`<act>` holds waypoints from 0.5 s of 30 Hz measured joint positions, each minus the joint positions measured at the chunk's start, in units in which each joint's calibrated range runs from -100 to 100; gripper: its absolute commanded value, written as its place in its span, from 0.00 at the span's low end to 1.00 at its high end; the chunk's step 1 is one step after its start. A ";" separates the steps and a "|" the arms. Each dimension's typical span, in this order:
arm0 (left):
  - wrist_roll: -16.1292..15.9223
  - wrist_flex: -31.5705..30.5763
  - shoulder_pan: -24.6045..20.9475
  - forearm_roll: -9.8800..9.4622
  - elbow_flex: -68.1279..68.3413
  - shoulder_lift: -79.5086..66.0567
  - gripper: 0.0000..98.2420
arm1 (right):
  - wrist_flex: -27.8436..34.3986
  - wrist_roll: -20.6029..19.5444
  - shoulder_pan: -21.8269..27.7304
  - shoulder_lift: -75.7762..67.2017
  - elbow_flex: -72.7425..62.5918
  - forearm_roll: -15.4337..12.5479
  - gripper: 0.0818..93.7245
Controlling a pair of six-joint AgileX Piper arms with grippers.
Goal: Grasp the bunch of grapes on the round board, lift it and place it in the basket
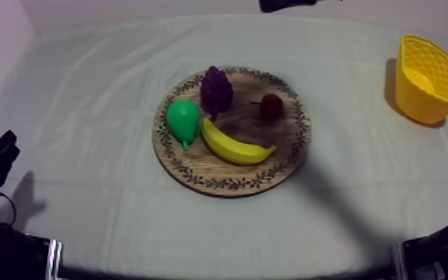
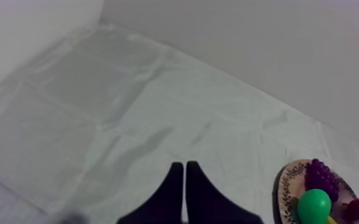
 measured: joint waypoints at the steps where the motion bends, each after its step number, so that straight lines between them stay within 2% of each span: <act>1: 0.00 0.00 0.00 0.00 0.00 0.00 0.00 | -0.26 -0.43 -0.30 1.18 -0.57 0.25 0.02; 4: 0.00 0.00 0.00 0.00 0.00 0.00 0.00 | -1.02 -1.86 -1.44 5.73 -2.94 1.28 0.06; 6: 0.00 0.00 0.00 0.00 0.00 0.00 0.00 | -1.18 -2.87 -2.10 8.70 -4.36 1.97 0.12; 11: 0.00 0.00 0.00 0.00 0.00 0.00 0.00 | -3.27 -5.37 -3.37 14.41 -5.62 4.05 0.54; 15: 0.00 0.00 0.00 0.00 0.00 0.00 0.00 | -5.17 -7.35 -4.12 17.57 -5.62 5.17 0.73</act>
